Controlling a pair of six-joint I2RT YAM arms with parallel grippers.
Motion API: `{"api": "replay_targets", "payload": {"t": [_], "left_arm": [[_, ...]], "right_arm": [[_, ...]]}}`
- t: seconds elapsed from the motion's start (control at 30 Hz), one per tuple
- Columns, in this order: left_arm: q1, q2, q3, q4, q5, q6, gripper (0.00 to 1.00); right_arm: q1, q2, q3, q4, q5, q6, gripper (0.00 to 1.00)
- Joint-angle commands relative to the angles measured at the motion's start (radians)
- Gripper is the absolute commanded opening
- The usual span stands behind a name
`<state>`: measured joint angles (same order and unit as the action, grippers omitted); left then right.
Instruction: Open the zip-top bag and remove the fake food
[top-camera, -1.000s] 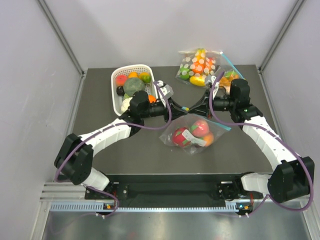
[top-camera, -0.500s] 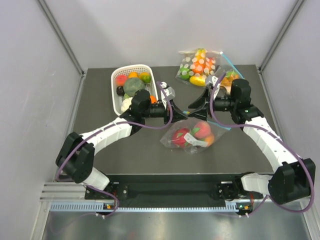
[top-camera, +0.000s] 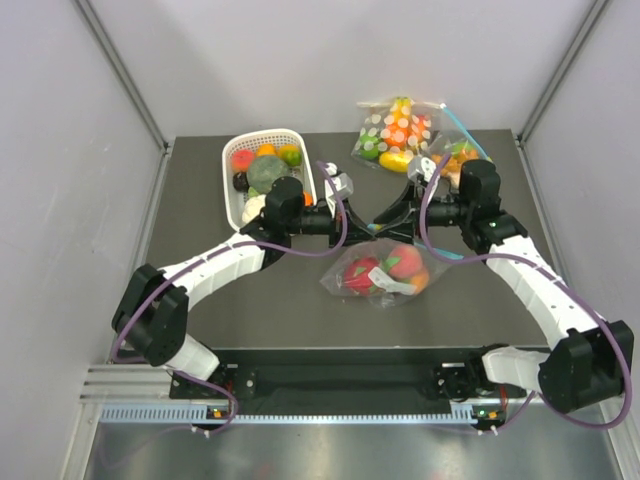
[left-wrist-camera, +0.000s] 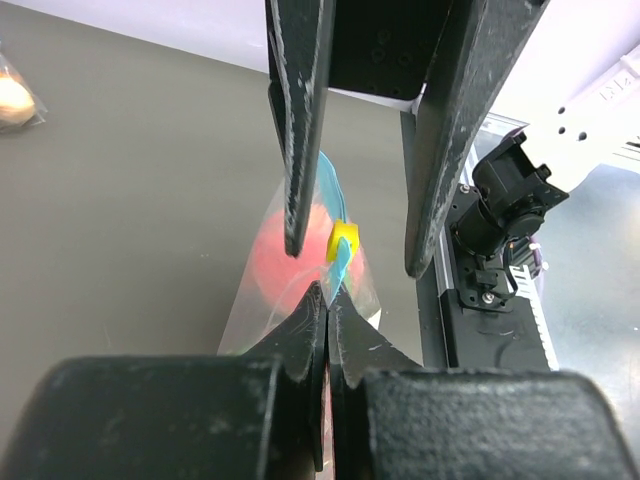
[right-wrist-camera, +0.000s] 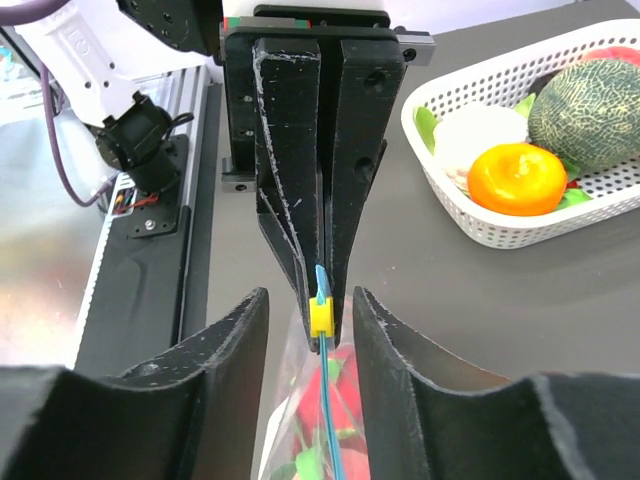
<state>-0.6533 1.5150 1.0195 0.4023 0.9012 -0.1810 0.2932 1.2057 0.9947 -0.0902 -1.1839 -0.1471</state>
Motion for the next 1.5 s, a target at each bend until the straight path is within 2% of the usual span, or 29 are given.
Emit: {"api": "replay_targets", "payload": {"t": [0.0, 0.2, 0.3, 0.43, 0.6, 1.0, 1.33, 1.47], "left_arm": [[-0.011, 0.010, 0.045, 0.018, 0.025, 0.014, 0.00], [-0.016, 0.011, 0.047, 0.018, 0.021, 0.015, 0.00], [-0.017, 0.007, 0.047, 0.017, 0.019, 0.015, 0.00], [-0.017, 0.001, 0.042, 0.004, 0.008, 0.026, 0.00], [-0.017, -0.012, 0.040, -0.037, -0.019, 0.058, 0.00], [0.021, -0.107, 0.037, -0.226, -0.330, 0.170, 0.00], [0.096, -0.200, -0.044, -0.252, -0.441, 0.157, 0.00], [0.132, -0.255, -0.087, -0.260, -0.527, 0.140, 0.00]], "right_arm": [[0.021, 0.006, 0.028, -0.011, -0.036, -0.054, 0.39], [0.029, 0.015, 0.038, -0.046, -0.017, -0.078, 0.33], [0.032, 0.029, 0.045, -0.068, -0.005, -0.092, 0.24], [0.034, 0.029, 0.047, -0.071, 0.015, -0.097, 0.09], [0.034, 0.000, 0.021, -0.025, 0.056, -0.079, 0.02], [0.029, -0.020, 0.002, 0.001, 0.128, -0.065, 0.00], [0.018, -0.028, -0.002, 0.003, 0.204, -0.057, 0.00], [-0.003, -0.041, -0.014, 0.026, 0.263, -0.029, 0.00]]}}
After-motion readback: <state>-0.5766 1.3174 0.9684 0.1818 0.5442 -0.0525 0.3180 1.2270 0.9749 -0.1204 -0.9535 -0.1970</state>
